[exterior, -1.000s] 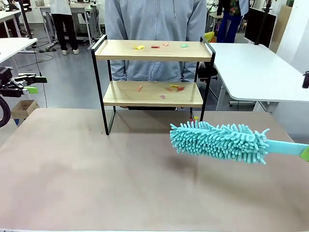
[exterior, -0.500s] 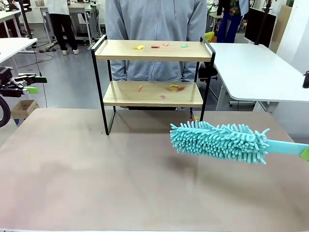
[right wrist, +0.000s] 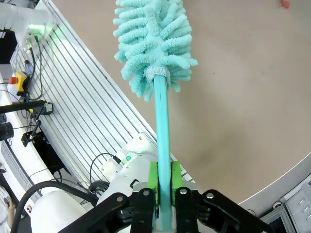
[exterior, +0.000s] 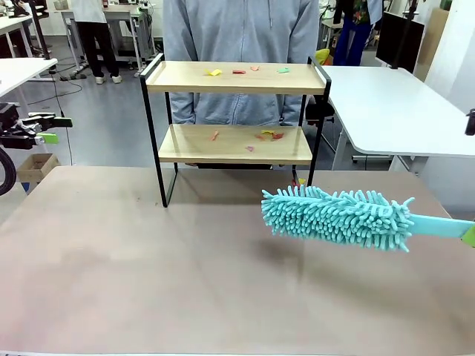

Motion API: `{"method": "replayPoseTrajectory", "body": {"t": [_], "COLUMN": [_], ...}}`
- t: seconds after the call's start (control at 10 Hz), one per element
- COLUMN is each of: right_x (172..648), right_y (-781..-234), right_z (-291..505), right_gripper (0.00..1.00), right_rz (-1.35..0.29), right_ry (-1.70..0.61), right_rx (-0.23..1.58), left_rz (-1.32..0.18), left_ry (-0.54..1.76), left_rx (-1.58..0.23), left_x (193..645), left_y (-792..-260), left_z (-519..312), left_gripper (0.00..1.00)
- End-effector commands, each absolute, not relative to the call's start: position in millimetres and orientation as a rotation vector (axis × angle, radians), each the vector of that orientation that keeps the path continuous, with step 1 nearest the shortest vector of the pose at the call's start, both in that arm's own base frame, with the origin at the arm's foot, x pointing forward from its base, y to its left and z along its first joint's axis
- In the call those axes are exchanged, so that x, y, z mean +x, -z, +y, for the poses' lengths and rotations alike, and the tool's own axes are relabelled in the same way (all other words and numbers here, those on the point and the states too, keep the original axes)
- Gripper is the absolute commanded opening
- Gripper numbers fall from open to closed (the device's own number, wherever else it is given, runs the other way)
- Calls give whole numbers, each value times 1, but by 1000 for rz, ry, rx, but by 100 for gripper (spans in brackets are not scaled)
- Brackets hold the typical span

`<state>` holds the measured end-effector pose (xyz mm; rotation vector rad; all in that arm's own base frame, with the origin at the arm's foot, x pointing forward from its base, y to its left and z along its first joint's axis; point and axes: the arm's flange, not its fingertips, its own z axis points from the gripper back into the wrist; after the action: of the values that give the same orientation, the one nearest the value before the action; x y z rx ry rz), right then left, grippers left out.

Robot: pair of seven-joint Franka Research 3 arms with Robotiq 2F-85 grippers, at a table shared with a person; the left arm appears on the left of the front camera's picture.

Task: Clean the shelf.
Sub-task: Clean the specific section of the Shelf indicated by the human with the Duster.

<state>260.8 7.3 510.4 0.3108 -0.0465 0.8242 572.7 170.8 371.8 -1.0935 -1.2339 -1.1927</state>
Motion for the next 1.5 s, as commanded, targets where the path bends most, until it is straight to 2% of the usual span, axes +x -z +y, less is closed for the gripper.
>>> {"method": "replayPoseTrajectory", "body": {"t": [0.0, 1.4], "right_x": [261, 261], "right_y": [-512, -512], "right_z": [6, 6], "right_gripper": [13, 13], "right_rz": [-62, -62], "right_ry": [-812, -812], "right_rx": [321, 321], "left_rz": [-1240, -1240], "left_ry": [1196, 1196], "left_rx": [-1091, -1091], "left_x": [571, 571], "left_y": [-375, -375], "left_z": [171, 171], "left_gripper": [100, 100]}}
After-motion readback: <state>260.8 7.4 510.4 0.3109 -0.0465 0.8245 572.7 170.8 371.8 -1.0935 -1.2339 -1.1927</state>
